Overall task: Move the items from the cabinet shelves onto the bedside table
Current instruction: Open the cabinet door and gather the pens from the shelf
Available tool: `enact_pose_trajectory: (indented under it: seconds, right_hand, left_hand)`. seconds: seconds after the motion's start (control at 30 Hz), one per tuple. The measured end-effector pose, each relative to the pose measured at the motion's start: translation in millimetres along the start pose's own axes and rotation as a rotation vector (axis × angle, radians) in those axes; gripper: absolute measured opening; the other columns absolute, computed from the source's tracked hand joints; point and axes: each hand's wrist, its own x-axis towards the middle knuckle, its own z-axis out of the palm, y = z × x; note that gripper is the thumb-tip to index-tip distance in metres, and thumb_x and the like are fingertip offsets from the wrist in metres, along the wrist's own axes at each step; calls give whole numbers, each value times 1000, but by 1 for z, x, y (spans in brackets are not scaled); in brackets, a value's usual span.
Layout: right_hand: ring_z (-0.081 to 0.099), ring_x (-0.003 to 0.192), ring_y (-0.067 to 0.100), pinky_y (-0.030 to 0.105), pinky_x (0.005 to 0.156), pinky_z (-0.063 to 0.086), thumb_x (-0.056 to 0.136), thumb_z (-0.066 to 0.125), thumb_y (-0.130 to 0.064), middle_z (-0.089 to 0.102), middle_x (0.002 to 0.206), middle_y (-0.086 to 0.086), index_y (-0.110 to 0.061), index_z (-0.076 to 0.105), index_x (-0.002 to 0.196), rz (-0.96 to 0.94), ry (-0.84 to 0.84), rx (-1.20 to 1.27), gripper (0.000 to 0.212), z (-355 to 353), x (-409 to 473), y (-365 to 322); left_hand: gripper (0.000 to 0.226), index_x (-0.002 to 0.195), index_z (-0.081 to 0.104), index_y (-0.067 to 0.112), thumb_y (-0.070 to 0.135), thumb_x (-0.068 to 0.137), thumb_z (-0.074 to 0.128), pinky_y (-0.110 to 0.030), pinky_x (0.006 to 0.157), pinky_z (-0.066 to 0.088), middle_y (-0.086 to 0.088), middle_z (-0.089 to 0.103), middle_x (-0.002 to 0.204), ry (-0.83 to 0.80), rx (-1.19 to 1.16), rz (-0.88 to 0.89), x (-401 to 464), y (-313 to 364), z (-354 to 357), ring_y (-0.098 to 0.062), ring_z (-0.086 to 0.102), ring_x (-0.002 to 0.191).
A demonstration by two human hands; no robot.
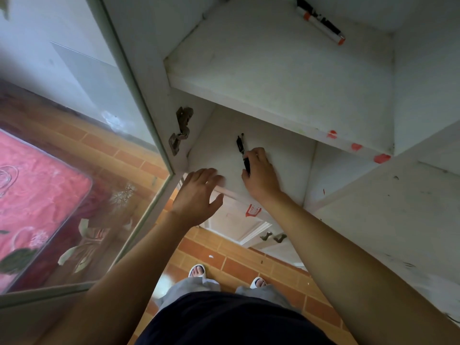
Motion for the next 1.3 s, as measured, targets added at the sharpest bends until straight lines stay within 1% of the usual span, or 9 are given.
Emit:
enact_pose_trajectory:
  seconds: [0.33, 0.4, 0.57, 0.67, 0.77, 0.87, 1.0, 1.13, 1.3]
  right_hand:
    - [58, 110, 27, 45, 98, 52, 86, 61, 3, 52, 127, 4, -13, 62, 124, -143, -10, 76, 42, -8, -29, 34]
    - [58, 111, 23, 45, 98, 53, 87, 66, -4, 53, 126, 1, -15, 61, 126, -138, -38, 116, 41, -12, -34, 43]
    - [54, 118, 19, 38, 103, 48, 87, 79, -45, 57, 127, 0, -16, 61, 134, -43, -109, 159, 58, -21, -32, 58]
    - [53, 116, 22, 38, 103, 44, 86, 79, -52, 58, 124, 2, -15, 64, 133, -40, -101, 90, 62, -17, -23, 53]
    - [52, 111, 21, 38, 97, 42, 82, 81, -57, 58, 120, 0, -20, 66, 125, -49, -85, 59, 59, -12, -17, 46]
    - [52, 107, 22, 41, 93, 44, 81, 83, -50, 58, 114, -2, -22, 67, 114, -50, -68, 58, 46, -11, -16, 45]
    - [53, 101, 22, 40, 91, 45, 82, 85, -39, 60, 107, -4, -21, 70, 104, -64, -32, 86, 32, -11, -21, 48]
    - [51, 98, 19, 37, 88, 45, 86, 82, -34, 60, 103, -5, -19, 71, 103, -99, -40, 72, 25, -14, -26, 50]
    - [50, 101, 20, 35, 89, 45, 95, 74, -29, 59, 108, 0, -14, 66, 107, -149, -107, 27, 21, -16, -29, 50]
  left_hand:
    - [56, 143, 52, 19, 48, 95, 51, -49, 110, 39, -5, 55, 144, 33, 34, -2, 6, 0, -4, -30, 48, 134]
    - [56, 142, 52, 19, 48, 95, 50, -50, 111, 39, -6, 55, 144, 33, 40, 15, 9, 3, -5, -31, 48, 134]
    - [59, 145, 51, 17, 45, 93, 54, -53, 112, 38, -9, 54, 145, 25, 56, 31, 29, 8, -1, -34, 47, 135]
    - [61, 147, 50, 17, 38, 92, 65, -54, 113, 38, -10, 51, 149, -20, 75, 37, 49, 9, 3, -36, 45, 137]
    - [60, 146, 49, 22, 44, 93, 67, -52, 114, 35, -5, 48, 152, -65, 55, 31, 64, 10, 8, -33, 42, 140]
    - [55, 144, 53, 28, 52, 95, 62, -50, 113, 36, -2, 47, 151, -71, 33, 28, 73, 8, 12, -31, 42, 138]
    - [46, 128, 64, 27, 56, 92, 64, -48, 96, 45, -2, 55, 123, -21, 40, 47, 76, 8, 14, -30, 49, 116]
    - [35, 105, 64, 20, 53, 93, 65, -44, 86, 44, -2, 55, 109, 16, 56, 64, 71, 9, 19, -28, 50, 103]
    - [32, 98, 60, 17, 49, 95, 64, -37, 76, 37, -3, 57, 100, 12, 91, 64, 64, 19, 25, -25, 52, 94]
